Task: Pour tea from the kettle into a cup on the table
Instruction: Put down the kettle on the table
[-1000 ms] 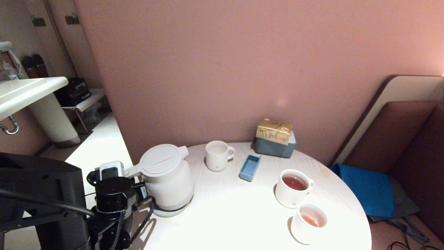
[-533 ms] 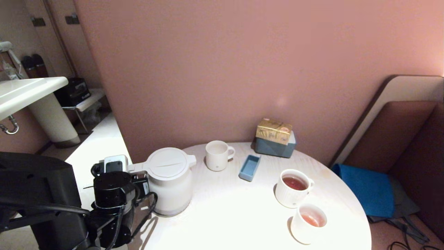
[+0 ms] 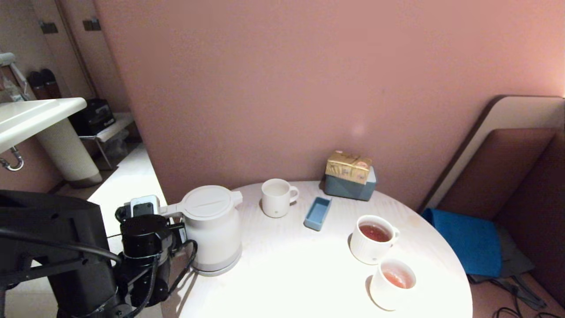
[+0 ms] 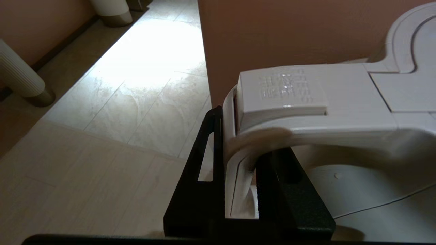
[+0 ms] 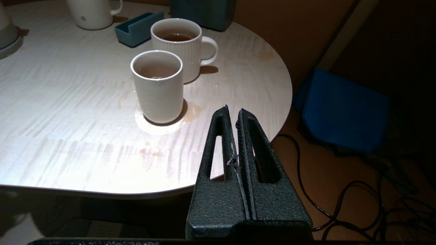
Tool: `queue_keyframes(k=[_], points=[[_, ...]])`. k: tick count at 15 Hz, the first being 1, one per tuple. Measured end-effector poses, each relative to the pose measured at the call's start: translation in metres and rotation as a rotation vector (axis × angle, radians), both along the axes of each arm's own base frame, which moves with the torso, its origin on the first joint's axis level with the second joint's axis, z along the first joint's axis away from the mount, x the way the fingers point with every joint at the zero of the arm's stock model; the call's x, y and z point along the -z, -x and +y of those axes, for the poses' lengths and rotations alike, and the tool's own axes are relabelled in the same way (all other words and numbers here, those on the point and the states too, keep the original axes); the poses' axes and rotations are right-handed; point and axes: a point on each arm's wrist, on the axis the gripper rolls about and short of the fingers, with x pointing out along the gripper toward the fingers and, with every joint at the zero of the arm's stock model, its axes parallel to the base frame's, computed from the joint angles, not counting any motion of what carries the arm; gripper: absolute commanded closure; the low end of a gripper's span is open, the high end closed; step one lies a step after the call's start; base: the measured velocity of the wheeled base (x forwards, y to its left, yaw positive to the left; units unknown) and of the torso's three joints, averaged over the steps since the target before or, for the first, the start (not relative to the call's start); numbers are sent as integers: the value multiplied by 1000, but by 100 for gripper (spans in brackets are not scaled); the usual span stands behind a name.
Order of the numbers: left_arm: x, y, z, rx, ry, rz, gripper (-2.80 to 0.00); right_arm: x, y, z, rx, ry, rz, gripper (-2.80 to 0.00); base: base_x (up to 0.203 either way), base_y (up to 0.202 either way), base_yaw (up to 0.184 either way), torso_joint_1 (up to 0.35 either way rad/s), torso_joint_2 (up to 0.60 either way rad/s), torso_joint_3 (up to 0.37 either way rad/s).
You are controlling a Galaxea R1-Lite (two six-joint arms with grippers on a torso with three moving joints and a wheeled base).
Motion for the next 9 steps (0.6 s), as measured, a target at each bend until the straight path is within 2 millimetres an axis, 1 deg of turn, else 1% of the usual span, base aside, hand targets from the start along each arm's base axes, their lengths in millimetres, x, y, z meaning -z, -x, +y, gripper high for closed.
queue_keyframes(k=[3, 8, 9], points=[[5, -2, -1, -2, 1, 11, 0, 0, 0, 0, -1, 0, 0, 0, 0, 0, 0, 0, 0, 0], [13, 10, 3, -5, 16, 51, 0, 0, 0, 0, -1, 0, 0, 0, 0, 0, 0, 0, 0, 0], [13, 11, 4, -5, 18, 53, -233, 0, 0, 0, 0, 0, 0, 0, 0, 0, 0, 0, 0, 0]])
